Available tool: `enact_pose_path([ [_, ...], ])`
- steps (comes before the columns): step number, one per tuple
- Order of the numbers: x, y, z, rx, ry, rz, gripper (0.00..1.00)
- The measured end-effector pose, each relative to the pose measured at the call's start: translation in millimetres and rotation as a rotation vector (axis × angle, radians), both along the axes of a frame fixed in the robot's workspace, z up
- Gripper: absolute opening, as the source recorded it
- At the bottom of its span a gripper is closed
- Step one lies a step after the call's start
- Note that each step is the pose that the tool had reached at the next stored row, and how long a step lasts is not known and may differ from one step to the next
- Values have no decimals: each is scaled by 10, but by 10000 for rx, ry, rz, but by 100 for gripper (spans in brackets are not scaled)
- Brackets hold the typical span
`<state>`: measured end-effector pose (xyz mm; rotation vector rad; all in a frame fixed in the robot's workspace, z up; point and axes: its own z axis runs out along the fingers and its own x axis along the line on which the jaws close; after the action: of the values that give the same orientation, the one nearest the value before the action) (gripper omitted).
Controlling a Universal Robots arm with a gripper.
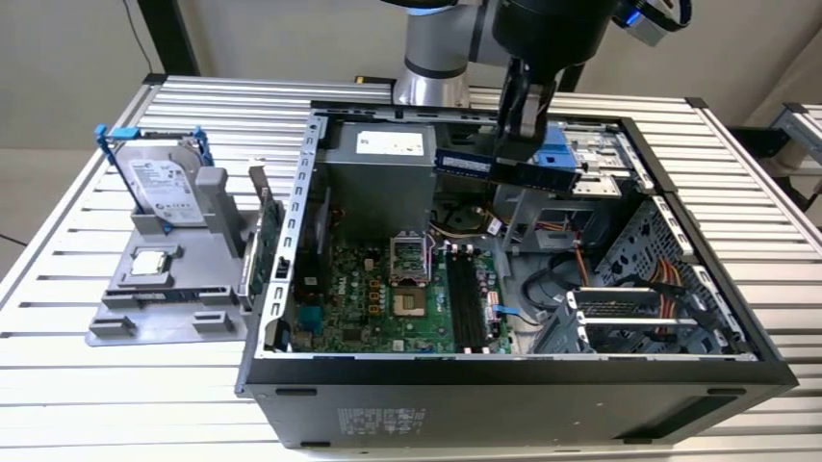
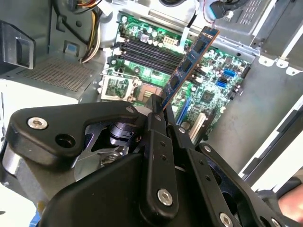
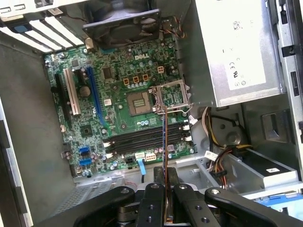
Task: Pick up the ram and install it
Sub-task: 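Insert the ram into the slot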
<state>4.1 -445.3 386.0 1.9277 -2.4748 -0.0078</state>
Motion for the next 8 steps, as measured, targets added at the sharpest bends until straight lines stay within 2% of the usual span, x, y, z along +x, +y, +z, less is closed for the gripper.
enact_pose_path([
  [8, 0, 0, 0, 1, -1, -346, 0],
])
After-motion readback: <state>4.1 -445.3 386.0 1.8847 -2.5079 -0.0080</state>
